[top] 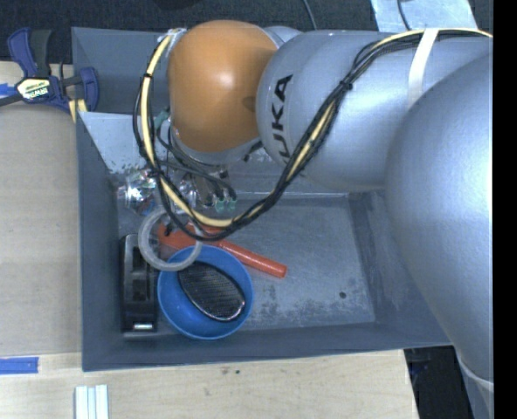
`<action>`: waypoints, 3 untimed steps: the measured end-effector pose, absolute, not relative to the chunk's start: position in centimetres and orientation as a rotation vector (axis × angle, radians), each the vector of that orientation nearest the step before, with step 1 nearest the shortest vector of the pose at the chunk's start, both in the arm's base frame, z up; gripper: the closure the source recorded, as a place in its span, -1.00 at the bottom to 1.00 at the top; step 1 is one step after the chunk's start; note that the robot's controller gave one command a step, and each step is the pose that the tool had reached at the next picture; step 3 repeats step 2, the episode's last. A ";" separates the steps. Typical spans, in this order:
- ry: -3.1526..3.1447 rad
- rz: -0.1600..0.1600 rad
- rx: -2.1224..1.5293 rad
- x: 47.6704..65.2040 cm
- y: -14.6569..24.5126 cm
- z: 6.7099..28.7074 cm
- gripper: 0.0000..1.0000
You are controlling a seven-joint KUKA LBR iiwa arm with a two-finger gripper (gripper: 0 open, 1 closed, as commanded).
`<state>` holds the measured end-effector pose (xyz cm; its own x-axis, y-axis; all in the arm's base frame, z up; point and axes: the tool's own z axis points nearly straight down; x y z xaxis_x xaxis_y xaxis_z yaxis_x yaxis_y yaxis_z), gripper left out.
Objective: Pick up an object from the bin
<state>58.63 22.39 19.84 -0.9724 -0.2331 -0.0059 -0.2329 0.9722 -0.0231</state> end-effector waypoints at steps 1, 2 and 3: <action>3.133 -0.037 0.071 59.0 21.1 18.2 1.00; 3.118 -0.029 0.219 59.8 23.0 18.4 1.00; 3.118 -0.029 0.219 59.8 23.0 18.4 1.00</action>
Offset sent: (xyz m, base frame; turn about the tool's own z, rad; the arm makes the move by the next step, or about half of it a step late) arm 0.0109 0.0062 -0.0141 0.3769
